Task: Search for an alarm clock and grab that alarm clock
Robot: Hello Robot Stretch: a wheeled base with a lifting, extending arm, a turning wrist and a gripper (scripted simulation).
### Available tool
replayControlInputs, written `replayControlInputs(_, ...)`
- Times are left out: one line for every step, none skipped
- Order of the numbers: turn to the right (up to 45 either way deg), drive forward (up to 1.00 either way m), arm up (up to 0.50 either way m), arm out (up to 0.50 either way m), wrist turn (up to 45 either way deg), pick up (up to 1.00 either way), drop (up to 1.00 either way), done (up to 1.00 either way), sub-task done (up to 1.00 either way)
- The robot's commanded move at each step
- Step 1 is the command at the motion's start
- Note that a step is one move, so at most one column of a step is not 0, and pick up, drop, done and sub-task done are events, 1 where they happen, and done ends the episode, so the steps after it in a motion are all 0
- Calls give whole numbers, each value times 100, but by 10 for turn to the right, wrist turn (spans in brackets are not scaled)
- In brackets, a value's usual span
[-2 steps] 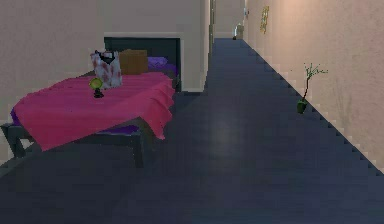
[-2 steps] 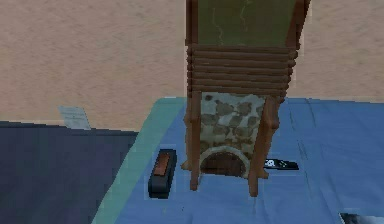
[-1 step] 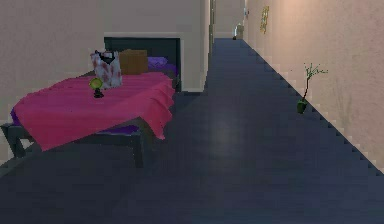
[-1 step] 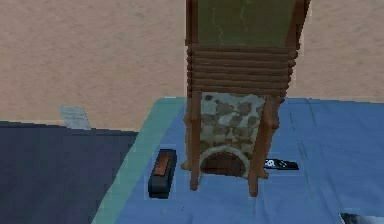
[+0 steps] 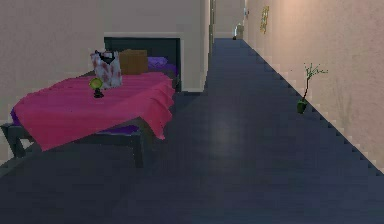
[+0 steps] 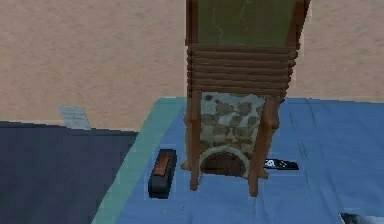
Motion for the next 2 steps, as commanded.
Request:
replayControlInputs(0,0,0,26,0,0,0,0,0)
replayControlInputs(0,0,0,0,450,0,0,0,0)
